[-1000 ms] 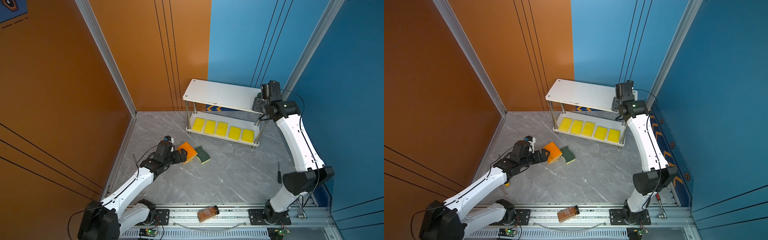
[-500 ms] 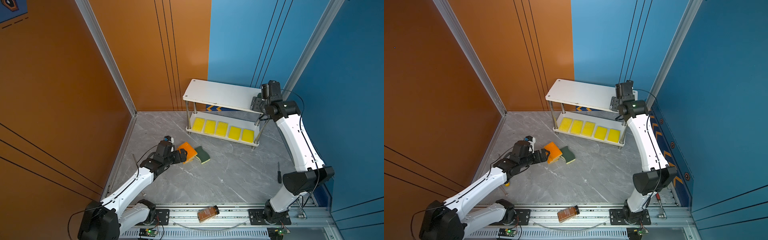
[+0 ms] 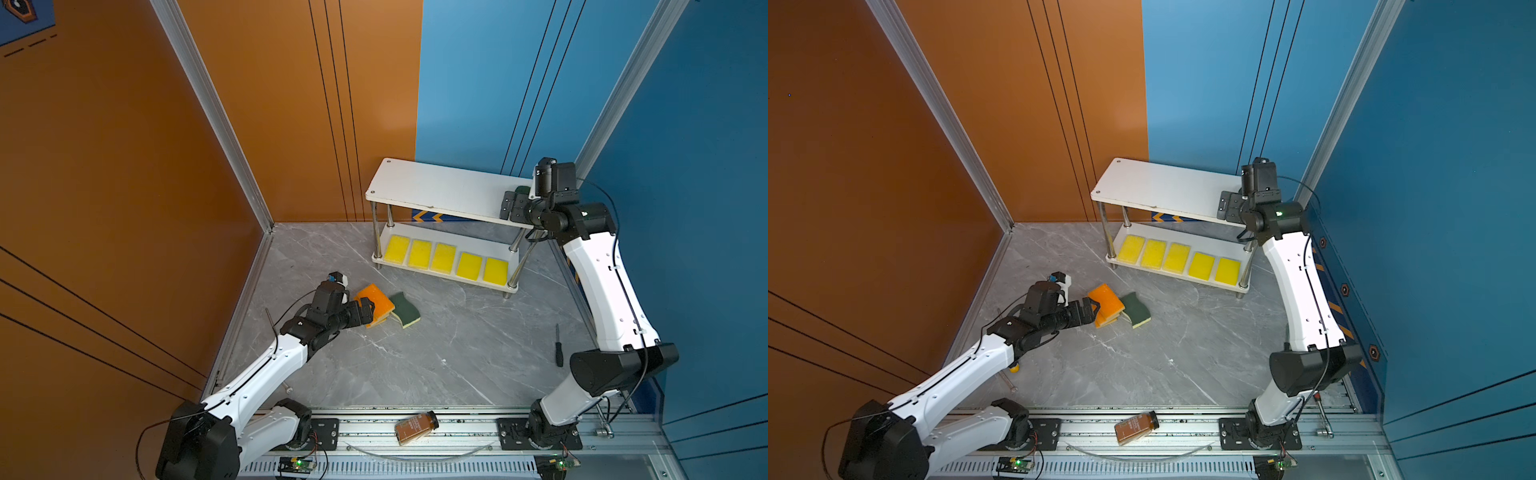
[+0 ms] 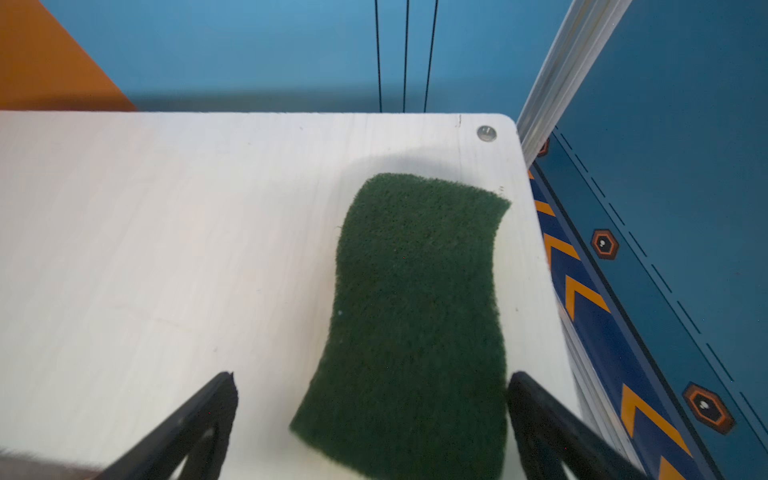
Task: Place and organize the cleaning sponges onto the shelf
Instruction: 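Withdraw the right gripper from the shelf and move it over the remaining green sponge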
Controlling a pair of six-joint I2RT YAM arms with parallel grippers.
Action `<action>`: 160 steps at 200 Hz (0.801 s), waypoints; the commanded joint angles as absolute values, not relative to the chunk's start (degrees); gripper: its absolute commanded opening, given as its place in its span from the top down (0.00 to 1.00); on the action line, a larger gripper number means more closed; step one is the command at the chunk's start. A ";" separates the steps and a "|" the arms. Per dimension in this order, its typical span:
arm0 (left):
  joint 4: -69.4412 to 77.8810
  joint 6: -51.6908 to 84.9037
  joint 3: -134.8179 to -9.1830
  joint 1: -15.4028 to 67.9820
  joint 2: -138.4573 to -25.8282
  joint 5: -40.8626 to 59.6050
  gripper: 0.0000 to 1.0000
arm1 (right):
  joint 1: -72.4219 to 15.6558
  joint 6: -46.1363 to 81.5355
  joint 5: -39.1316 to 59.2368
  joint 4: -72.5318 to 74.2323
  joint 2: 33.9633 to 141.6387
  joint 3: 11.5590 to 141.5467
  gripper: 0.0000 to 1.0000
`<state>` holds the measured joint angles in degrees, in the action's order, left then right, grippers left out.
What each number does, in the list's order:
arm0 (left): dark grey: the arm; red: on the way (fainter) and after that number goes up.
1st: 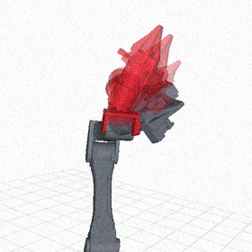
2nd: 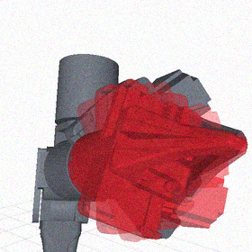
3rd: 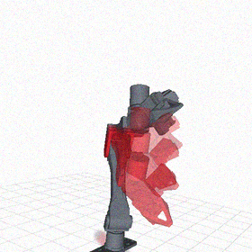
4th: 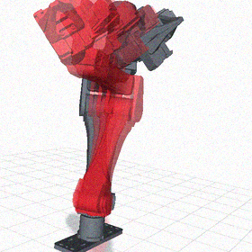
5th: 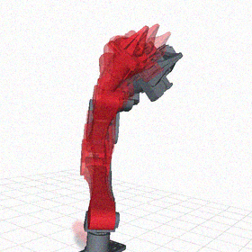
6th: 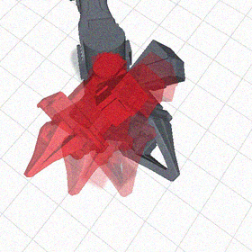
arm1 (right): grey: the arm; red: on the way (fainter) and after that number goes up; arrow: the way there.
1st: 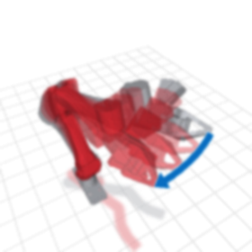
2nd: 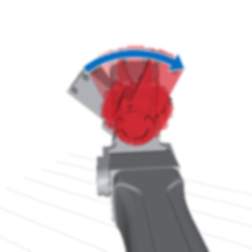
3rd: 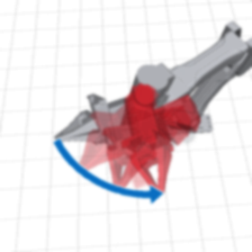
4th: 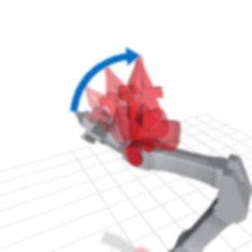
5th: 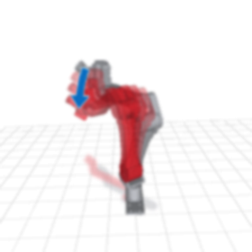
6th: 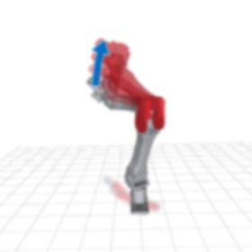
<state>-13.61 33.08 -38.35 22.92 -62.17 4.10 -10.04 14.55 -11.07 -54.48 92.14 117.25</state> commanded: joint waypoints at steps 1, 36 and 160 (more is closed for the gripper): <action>-14.24 33.31 -39.40 22.41 -62.89 4.02 0.02 | -9.68 13.02 -7.76 -54.49 85.61 115.72 0.00; -14.17 33.23 -39.46 22.32 -63.24 4.13 0.02 | -9.78 12.36 -7.65 -54.73 77.66 110.23 0.00; -12.47 33.57 -40.65 22.14 -65.39 7.47 0.02 | -23.68 2.16 3.39 -52.05 65.53 82.65 0.00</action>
